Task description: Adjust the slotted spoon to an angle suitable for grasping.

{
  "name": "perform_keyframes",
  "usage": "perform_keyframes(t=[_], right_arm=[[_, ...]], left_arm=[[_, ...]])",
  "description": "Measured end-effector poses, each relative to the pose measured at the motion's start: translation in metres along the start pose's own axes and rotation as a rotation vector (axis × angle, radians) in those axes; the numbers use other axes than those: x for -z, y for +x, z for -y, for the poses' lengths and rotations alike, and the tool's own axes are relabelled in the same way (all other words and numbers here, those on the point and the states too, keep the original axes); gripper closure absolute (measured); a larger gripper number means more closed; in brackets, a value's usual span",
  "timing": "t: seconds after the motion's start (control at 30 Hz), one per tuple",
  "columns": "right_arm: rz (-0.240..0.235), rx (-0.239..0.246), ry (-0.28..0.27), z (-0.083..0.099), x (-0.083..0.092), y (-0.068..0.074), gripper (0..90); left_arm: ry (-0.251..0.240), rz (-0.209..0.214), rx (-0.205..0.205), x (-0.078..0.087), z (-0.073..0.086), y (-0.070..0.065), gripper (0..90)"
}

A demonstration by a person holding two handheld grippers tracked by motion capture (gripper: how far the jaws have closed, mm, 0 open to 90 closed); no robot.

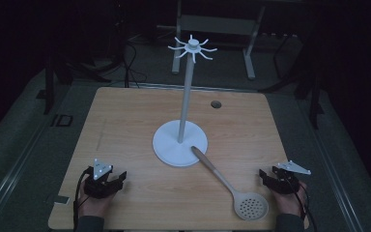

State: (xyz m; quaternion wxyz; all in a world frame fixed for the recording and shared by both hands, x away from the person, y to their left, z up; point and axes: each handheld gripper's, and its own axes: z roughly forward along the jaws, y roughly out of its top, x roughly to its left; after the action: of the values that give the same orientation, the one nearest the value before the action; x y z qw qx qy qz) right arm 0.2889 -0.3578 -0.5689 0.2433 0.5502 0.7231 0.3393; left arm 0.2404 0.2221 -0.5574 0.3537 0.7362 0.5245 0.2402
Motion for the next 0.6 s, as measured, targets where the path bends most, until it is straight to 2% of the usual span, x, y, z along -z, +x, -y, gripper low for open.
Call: perform_keyframes(t=[0.33,0.6], right_arm=[[0.008,0.012,0.003,-0.003,0.004,0.004,44.7],[-0.004,0.034,-0.003,-0.009,0.009,0.013,45.8]], left_arm=[[-0.013,0.010,0.004,0.007,0.003,-0.001,41.4],[-0.007,0.003,0.004,0.002,0.001,0.000,41.2]])
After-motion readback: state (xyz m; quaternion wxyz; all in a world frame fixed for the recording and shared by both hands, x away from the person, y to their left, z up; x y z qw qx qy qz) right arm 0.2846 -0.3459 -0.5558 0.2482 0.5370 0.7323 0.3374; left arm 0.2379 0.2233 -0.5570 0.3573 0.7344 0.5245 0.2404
